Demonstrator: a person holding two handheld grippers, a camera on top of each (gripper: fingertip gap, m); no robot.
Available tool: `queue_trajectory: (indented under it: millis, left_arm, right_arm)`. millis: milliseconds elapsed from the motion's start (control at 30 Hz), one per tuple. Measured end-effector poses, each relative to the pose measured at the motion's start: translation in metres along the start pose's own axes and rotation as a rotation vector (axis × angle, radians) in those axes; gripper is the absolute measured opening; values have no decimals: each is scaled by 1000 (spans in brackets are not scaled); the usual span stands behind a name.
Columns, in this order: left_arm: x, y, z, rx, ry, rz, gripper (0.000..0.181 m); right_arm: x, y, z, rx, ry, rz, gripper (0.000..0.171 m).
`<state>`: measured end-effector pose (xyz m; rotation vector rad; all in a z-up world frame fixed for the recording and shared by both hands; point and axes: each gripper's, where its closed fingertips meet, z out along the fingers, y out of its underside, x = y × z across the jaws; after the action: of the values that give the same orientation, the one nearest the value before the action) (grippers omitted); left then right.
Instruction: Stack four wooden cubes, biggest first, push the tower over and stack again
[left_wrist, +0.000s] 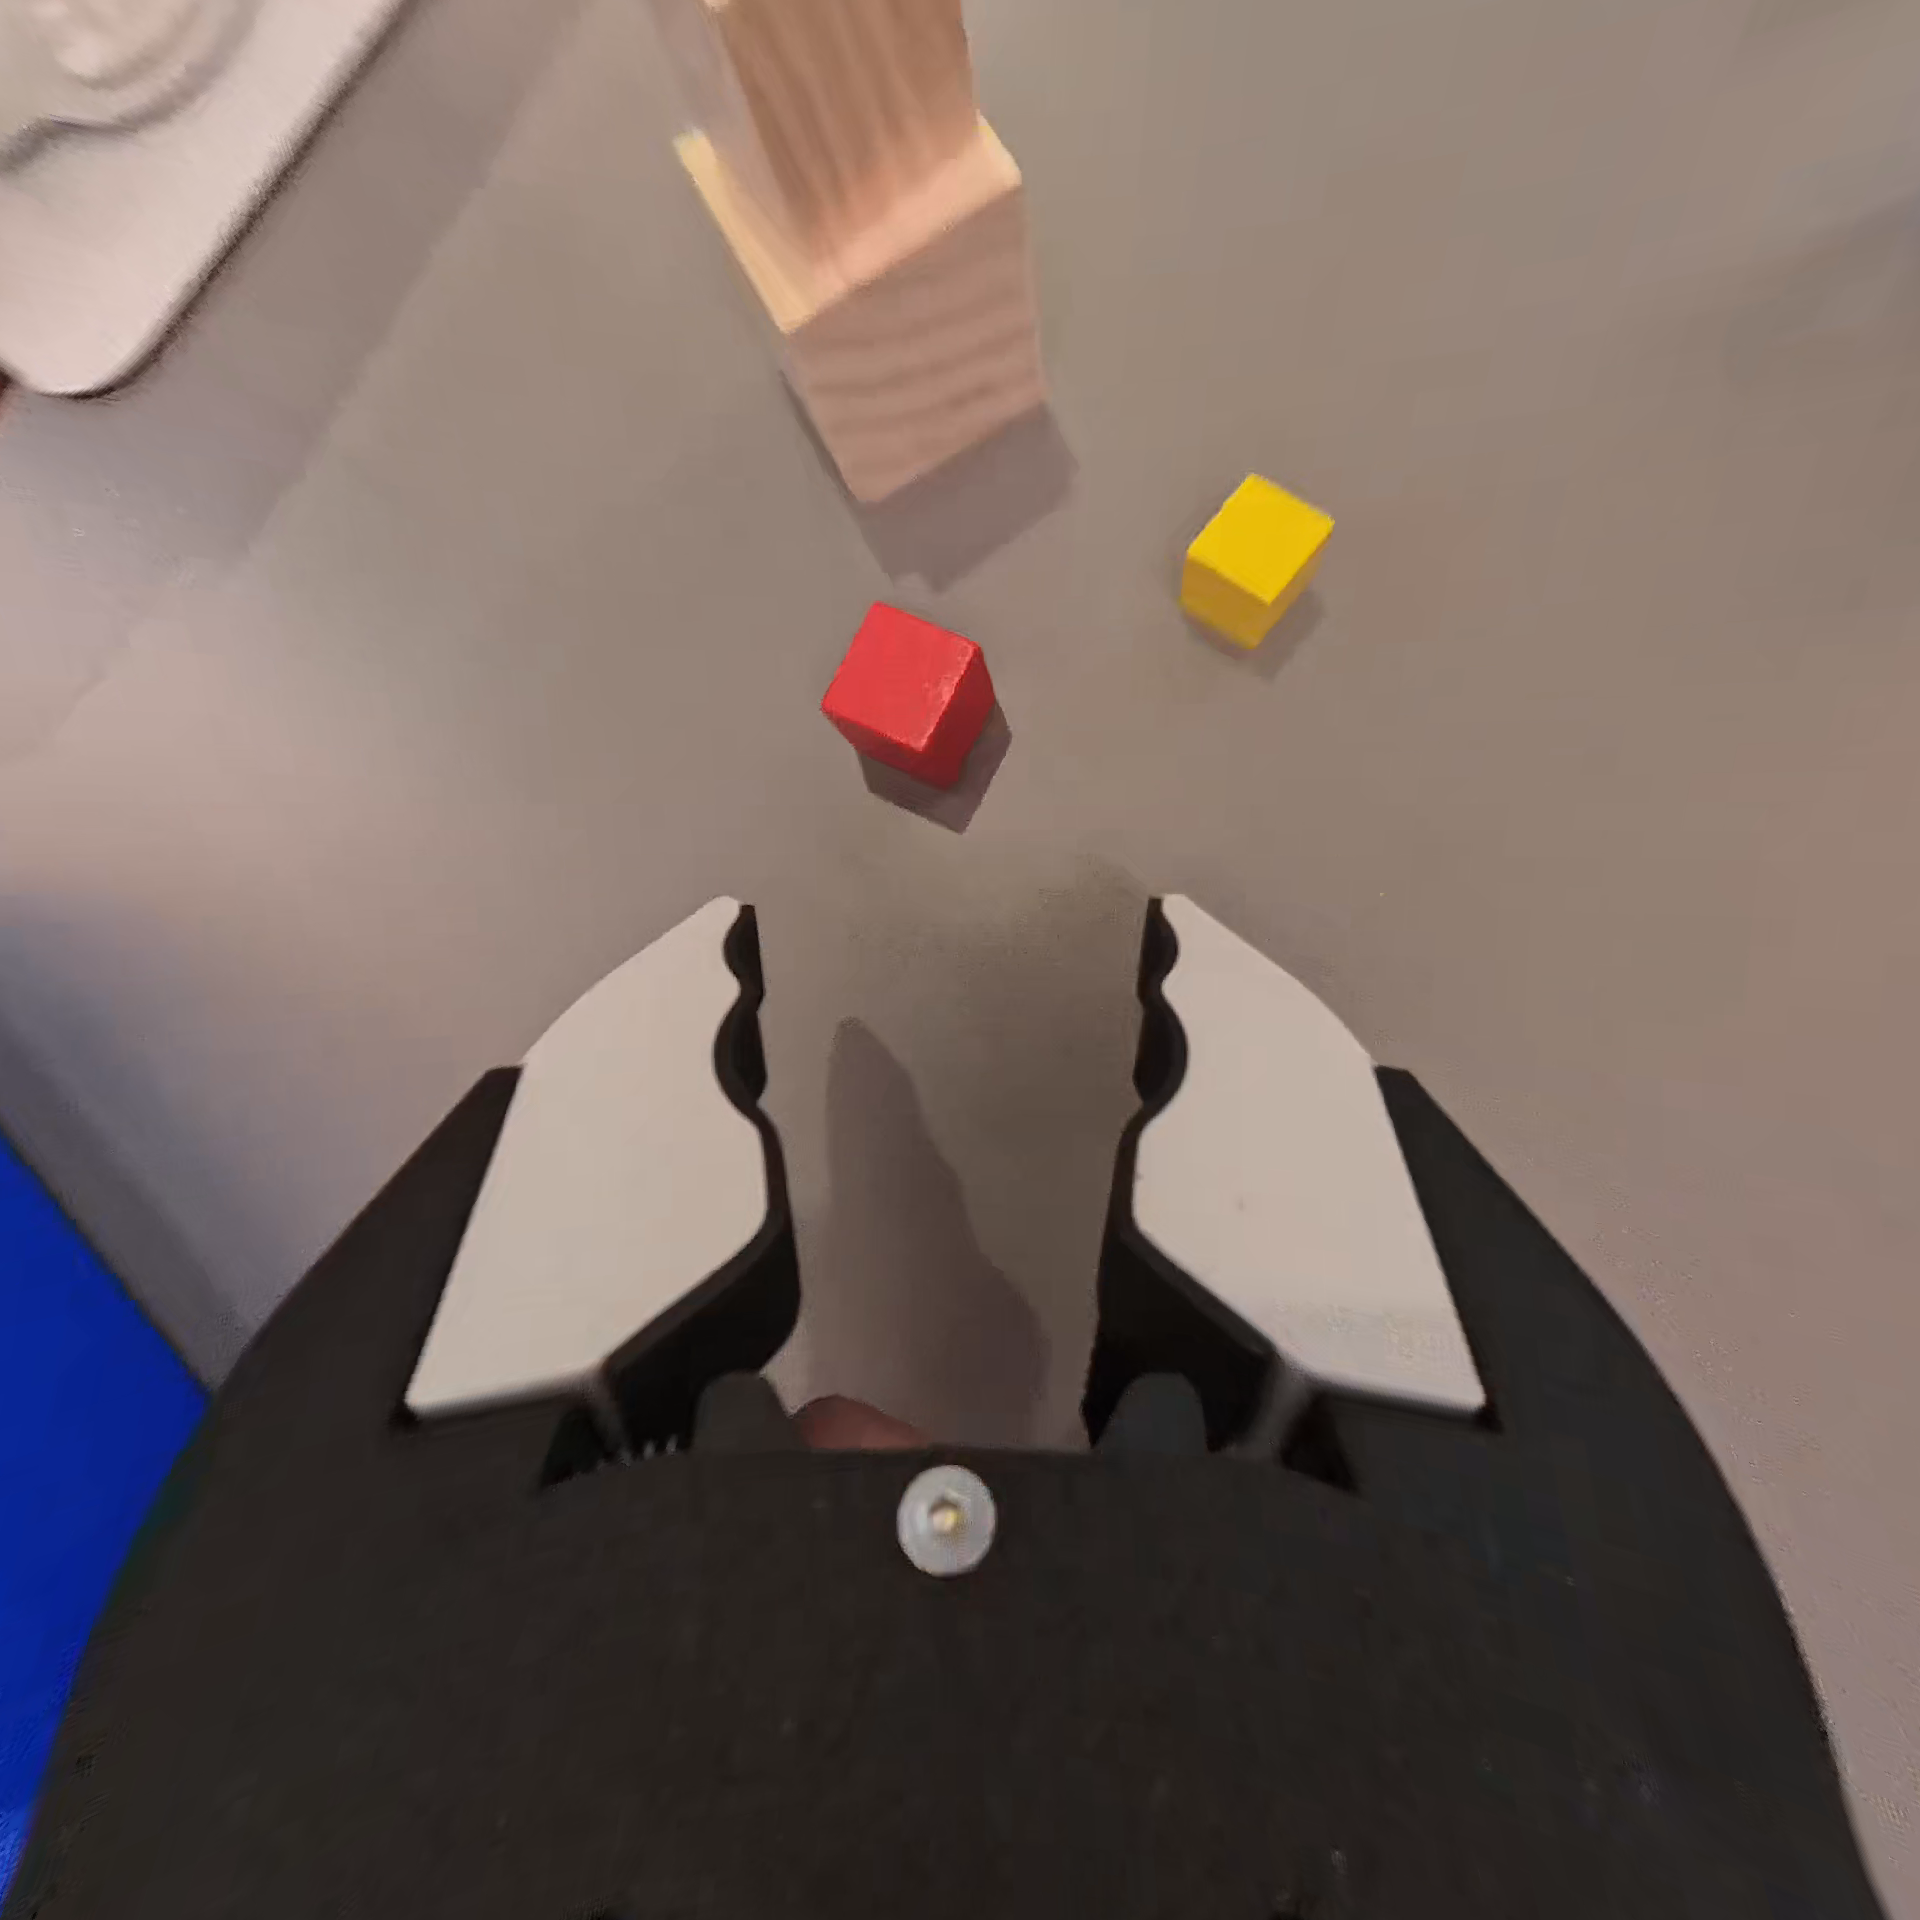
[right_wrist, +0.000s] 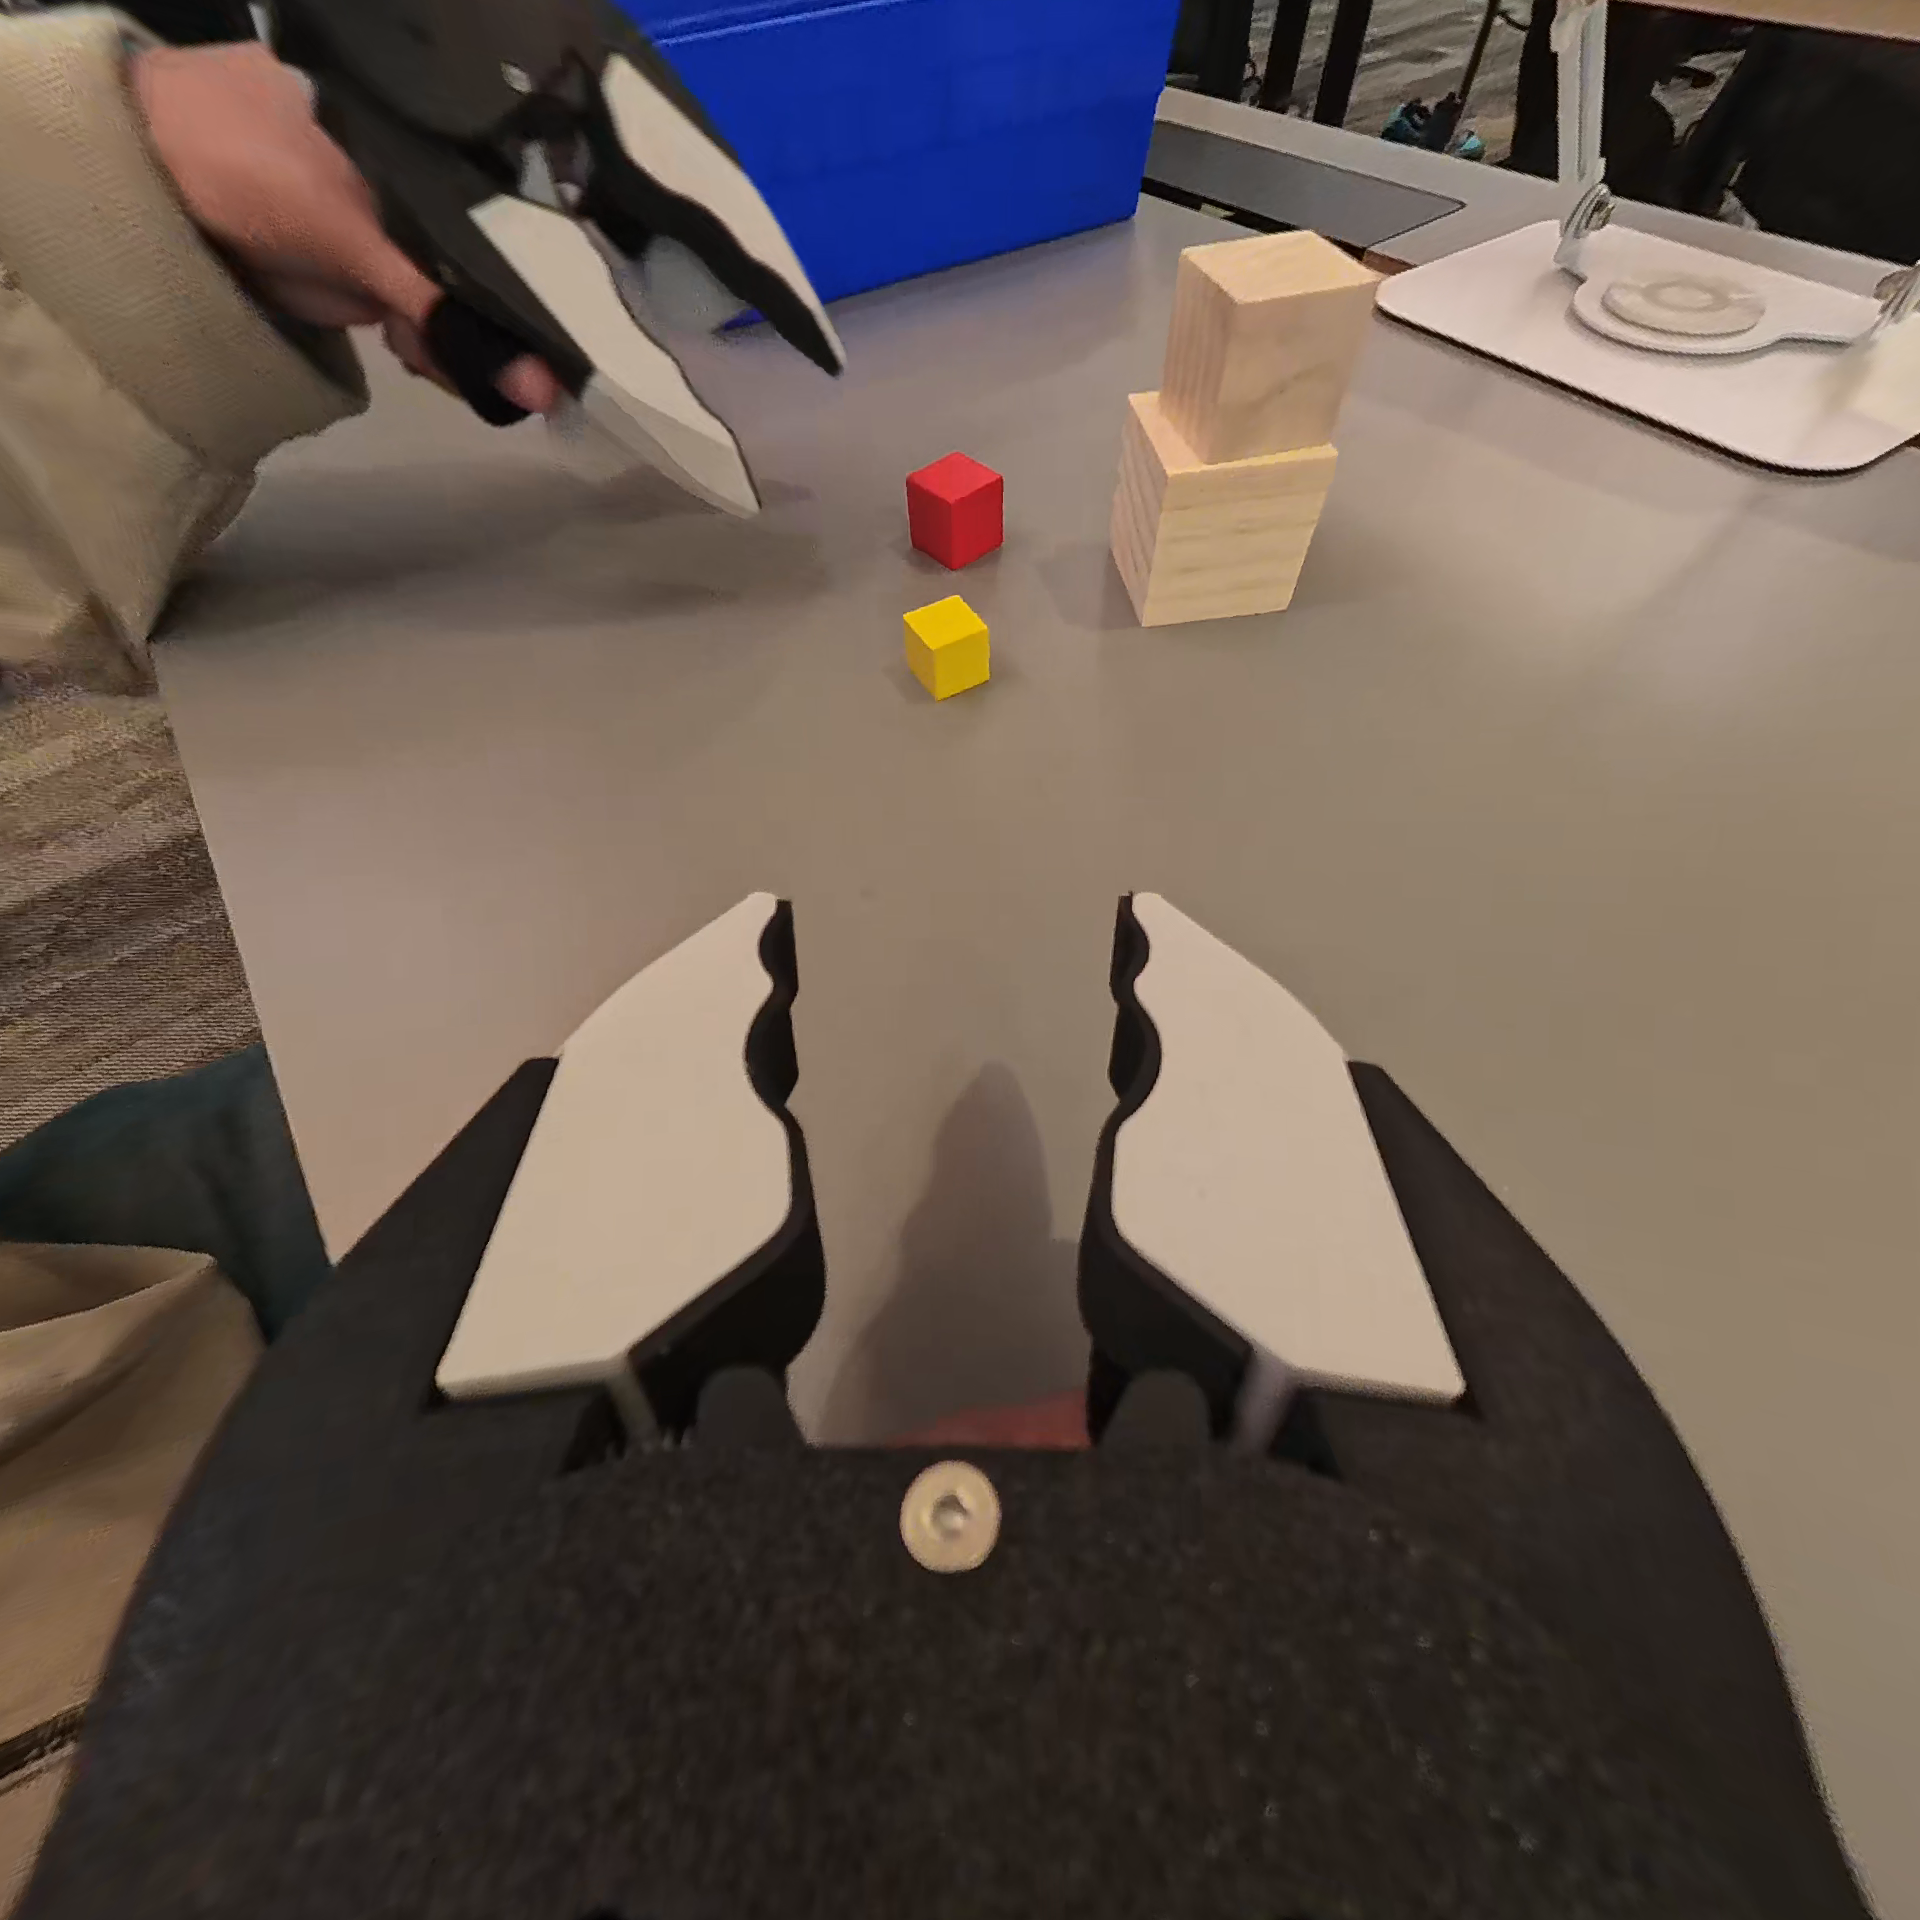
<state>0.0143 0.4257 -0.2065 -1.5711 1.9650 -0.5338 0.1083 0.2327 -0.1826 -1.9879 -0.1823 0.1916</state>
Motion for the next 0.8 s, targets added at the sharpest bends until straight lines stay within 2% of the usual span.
queue_trajectory:
  millis: [200, 333, 367, 400, 467, 567, 633, 733, 800]
  left_arm:
    - [-7, -14, 38, -263, 100, 306, 63]
    - [-10, -21, 50, -346, 168, 386, 60]
    - [-8, -20, 53, -363, 191, 399, 52]
    - [-5, -18, 56, -380, 215, 408, 30]
    - [-1, -15, 54, -419, 264, 402, 28]
    - [-12, -13, 47, -458, 238, 467, 28]
    - [-20, -35, 34, -415, 246, 454, 28]
    - [-31, -99, 10, -283, 229, 501, 28]
    - [-34, -133, 3, -258, 234, 552, 28]
  right_arm:
    - [2, 2, 0, -15, 3, -1, 57]
    - [1, 4, 0, -24, 0, -9, 57]
    - [1, 4, 0, -24, -2, -6, 57]
    - [2, 4, 0, -22, -4, -2, 56]
    - [2, 4, 0, -22, -11, 6, 55]
    - [1, 4, -1, -21, -19, 10, 52]
    - [1, 5, 0, -24, -25, 20, 51]
    - [2, 4, -1, -19, -34, 37, 49]
    - [3, 4, 0, -22, -41, 45, 48]
